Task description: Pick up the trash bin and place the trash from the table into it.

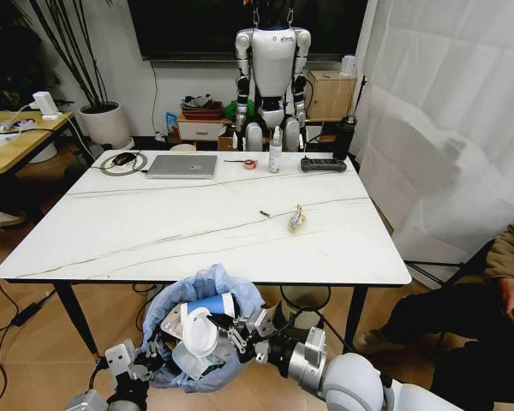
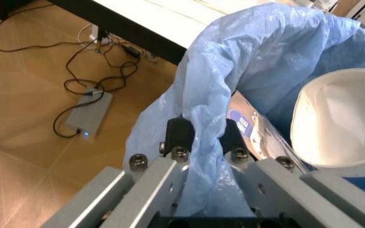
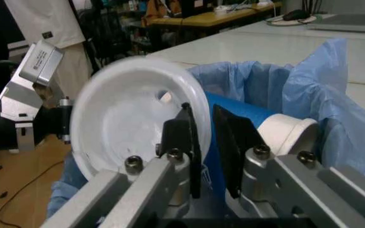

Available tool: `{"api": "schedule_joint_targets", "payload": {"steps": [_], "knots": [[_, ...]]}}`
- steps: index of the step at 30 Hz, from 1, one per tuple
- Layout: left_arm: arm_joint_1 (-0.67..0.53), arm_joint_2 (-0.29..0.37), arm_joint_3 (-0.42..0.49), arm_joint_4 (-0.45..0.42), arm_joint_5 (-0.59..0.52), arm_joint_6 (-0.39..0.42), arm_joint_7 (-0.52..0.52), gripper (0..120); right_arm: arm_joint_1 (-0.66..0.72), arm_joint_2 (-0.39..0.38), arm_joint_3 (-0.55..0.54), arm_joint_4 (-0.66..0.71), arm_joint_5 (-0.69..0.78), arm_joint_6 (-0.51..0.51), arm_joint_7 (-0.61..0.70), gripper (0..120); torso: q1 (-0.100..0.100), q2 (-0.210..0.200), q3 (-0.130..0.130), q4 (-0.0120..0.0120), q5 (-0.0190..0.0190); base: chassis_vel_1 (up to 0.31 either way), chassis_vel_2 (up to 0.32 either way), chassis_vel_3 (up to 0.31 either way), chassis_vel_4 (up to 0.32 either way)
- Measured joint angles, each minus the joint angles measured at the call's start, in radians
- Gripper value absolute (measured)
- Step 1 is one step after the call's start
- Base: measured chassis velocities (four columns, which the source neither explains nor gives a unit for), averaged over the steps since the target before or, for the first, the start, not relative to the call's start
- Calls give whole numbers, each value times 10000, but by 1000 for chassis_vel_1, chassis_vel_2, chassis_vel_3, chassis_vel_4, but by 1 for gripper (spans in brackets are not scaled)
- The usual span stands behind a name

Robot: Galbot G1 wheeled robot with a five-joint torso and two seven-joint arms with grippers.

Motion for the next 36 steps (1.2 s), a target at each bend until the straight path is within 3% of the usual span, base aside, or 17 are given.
{"api": "schedule_joint_targets", "payload": {"steps": [6,20,25,30,33,36], "knots": [[-9,23,11,0,-12,20,-46,0,-86,-32,67,-1,-62,60,15,36,0,0,0,0,0,0,0,0,0],[-14,74,36,180,-56,118,-183,0,-50,75,613,232,133,85,122,49,0,0,0,0,-1,0,0,0,0],[107,92,108,196,-60,241,-327,0,168,519,1561,354,845,-22,457,69,0,0,0,-1,-2,0,0,0,0],[232,106,137,118,-140,364,-468,0,746,1163,2486,-117,1827,-671,1309,86,0,0,0,1,-3,0,0,0,0],[331,108,153,-24,-224,469,-553,0,1339,1783,3140,-889,2544,-1856,2392,98,1,0,1,0,-1,0,0,0,0],[389,97,150,-117,-229,527,-591,0,1865,2354,3485,-1672,2656,-2501,2879,100,2,-1,1,-2,-1,0,0,0,0]]}}
